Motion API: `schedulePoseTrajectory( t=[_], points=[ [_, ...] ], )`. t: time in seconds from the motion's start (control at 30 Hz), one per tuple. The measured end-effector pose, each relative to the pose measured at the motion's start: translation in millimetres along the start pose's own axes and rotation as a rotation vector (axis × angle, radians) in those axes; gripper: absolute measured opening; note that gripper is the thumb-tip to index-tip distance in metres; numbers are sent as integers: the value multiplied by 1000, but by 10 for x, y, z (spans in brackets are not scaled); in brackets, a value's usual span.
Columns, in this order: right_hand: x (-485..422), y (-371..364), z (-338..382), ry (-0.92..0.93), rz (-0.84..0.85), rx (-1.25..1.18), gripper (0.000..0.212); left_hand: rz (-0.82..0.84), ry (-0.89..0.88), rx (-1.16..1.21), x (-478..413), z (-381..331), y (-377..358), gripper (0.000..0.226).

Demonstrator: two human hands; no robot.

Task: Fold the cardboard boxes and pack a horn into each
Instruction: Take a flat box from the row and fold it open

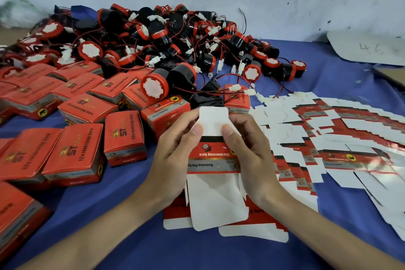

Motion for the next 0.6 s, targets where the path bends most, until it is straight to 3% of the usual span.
schedulePoseTrajectory(
  t=[0.1,0.2,0.43,0.6],
  points=[
    [26,-4,87,78,40,9,28,-70,-5,-11,-3,-10,83,36],
    [74,-92,130,118,138,8,30,-67,-44,-110,-10,-56,98,23],
    [36,-27,62,103,-33,158,25,-105,-33,-187,28,16,124,18],
    [32,-4,47,107,-70,206,40,-57,-69,-208,33,-10,90,41]
  ],
)
Point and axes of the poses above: each hand's wrist, its own x-axis away from the middle knuckle, its own y-axis out of the back of the hand, z = x × y, the point moved 9 cm from there along -x, towards the middle knuckle, and after that the axes turned 14 degrees about -y, right-handed, at the moved point
